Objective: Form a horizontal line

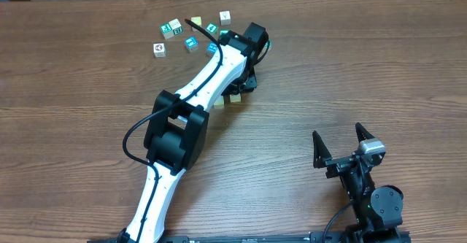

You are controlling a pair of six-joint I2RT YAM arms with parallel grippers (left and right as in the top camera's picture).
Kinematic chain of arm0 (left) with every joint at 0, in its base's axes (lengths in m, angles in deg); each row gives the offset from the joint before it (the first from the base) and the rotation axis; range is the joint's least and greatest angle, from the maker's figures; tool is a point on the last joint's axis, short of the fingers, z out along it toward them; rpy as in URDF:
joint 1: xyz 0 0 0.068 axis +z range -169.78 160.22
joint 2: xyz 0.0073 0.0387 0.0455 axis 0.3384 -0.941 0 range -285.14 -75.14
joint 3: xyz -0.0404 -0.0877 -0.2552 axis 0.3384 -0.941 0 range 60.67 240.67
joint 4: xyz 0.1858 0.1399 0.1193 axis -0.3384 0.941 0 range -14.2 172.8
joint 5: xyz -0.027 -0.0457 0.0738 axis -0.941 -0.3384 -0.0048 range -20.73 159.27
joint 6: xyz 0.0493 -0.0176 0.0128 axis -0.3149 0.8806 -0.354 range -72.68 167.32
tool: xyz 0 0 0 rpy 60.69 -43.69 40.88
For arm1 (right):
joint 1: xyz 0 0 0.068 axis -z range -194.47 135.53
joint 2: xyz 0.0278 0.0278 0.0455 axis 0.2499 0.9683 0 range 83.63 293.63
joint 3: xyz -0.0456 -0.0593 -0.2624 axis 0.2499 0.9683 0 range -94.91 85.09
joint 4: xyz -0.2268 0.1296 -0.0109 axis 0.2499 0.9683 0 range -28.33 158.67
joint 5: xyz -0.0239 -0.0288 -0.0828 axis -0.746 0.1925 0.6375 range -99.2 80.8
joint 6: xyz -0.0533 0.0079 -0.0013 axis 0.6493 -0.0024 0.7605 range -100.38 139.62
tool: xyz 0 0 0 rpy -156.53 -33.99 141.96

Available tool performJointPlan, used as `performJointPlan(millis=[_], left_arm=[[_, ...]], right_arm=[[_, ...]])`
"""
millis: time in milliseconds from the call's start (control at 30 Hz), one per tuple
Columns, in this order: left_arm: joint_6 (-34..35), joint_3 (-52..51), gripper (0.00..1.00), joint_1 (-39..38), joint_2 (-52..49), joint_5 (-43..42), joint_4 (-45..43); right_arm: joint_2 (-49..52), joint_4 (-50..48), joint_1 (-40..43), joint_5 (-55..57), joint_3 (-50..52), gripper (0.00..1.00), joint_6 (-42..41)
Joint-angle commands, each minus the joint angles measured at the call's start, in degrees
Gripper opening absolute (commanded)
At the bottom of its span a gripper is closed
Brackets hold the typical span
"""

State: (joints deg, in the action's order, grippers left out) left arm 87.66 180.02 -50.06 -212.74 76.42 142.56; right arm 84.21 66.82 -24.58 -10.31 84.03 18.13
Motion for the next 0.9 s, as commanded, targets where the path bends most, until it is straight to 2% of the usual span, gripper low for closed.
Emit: performJointPlan(millis=[0,100,167,267,867], left_arm=[[-0.76,7.65,0.47,0.74,1.79,0.96,1.09],[-0.74,11.15,0.47,0.72,1.79,0.92,2.47],[-0.72,11.39,0.41,0.35,1.79,0.72,2.49],[-0.7,10.27,0.06,-0.44,1.75,0.7,2.19],[2.1,-1.42,0.04,-2.38,0.98,2.34,-5.81]], right_arm=[[-0.42,-0.31,0.33,0.15,0.59,1.0,0.26],[-0.42,-0.31,0.33,0.15,0.59,1.0,0.26],[-0.42,-0.31,0.33,0.15,0.59,1.0,0.24],[-0.42,-0.31,0.33,0.15,0.59,1.0,0.24],[-0.42,-0.31,0.33,0.15,0.59,1.0,0.26]])
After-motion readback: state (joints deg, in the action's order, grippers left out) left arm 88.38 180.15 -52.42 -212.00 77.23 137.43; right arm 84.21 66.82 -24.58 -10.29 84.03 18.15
